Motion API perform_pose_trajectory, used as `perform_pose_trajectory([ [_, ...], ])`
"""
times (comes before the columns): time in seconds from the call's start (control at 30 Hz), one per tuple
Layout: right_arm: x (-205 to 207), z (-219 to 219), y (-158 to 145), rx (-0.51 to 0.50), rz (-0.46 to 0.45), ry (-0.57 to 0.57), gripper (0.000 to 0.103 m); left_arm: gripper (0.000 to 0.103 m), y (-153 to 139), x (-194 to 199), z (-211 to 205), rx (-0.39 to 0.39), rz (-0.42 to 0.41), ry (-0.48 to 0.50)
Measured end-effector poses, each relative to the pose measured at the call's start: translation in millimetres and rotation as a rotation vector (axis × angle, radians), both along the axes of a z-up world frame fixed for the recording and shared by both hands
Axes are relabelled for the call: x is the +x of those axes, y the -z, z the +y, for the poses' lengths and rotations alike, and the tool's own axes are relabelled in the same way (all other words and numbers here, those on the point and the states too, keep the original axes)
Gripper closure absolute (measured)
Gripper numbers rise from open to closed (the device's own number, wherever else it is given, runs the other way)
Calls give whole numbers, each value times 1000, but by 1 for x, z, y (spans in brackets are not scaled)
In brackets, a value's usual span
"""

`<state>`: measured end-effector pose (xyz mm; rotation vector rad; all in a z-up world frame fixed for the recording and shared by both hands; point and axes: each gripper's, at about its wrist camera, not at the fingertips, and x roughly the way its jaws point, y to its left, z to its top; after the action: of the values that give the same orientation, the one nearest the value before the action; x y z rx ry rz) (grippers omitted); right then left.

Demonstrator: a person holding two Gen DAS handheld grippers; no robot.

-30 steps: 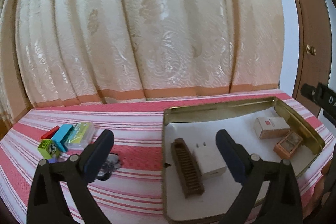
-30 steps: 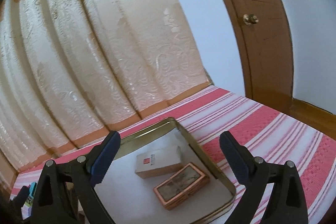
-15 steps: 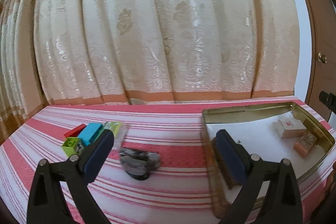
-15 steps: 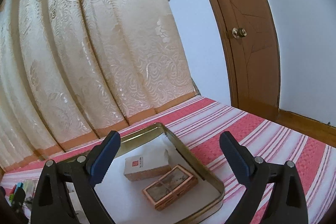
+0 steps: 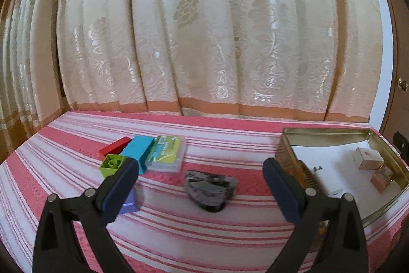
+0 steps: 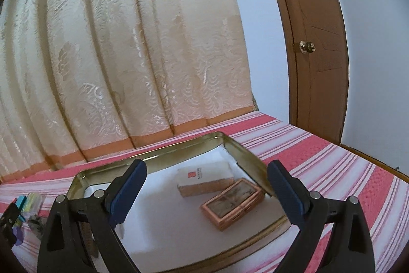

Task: Organize rigid objects
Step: 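Withdraw both open tools from the tin toward the remaining blocks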

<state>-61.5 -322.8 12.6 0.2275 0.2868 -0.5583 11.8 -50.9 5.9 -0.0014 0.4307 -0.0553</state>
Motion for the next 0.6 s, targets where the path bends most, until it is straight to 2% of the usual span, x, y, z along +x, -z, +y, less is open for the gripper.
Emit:
perform_pose_trajectory([
  [0.17,-3,22,-1,-30,-7,-17,6,4,1,2,16,-5,10,-12],
  [0.6,12,95,3,13,3,-151,6,4,6,17,59,-39,67,-55],
])
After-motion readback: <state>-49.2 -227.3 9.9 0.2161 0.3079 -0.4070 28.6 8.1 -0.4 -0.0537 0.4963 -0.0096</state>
